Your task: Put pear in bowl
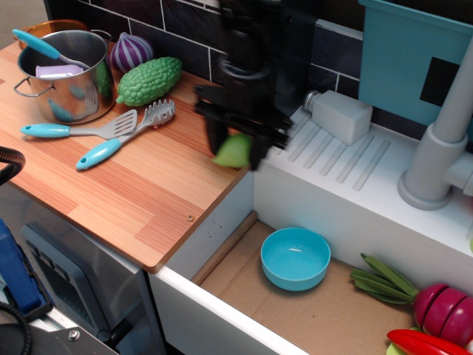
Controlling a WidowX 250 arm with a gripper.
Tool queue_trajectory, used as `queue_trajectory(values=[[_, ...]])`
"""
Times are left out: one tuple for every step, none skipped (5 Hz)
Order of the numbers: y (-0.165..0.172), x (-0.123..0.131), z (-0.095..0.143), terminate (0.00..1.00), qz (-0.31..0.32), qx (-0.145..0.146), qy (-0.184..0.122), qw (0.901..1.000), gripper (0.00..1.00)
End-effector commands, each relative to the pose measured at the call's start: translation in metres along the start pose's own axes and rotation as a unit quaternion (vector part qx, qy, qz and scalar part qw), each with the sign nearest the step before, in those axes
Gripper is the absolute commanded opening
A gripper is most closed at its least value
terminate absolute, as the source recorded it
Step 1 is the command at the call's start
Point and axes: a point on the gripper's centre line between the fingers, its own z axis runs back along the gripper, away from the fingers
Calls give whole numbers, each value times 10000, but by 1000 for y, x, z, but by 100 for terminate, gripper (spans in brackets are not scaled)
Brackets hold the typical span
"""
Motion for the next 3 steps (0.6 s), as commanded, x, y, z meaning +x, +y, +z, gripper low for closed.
queue_trajectory(values=[[-30,5,28,0,356,-13,-453,9983,0],[-51,2,26,0,525,-112,-403,9977,0],[-57,-1,23,0,474,-198,-468,9976,100]])
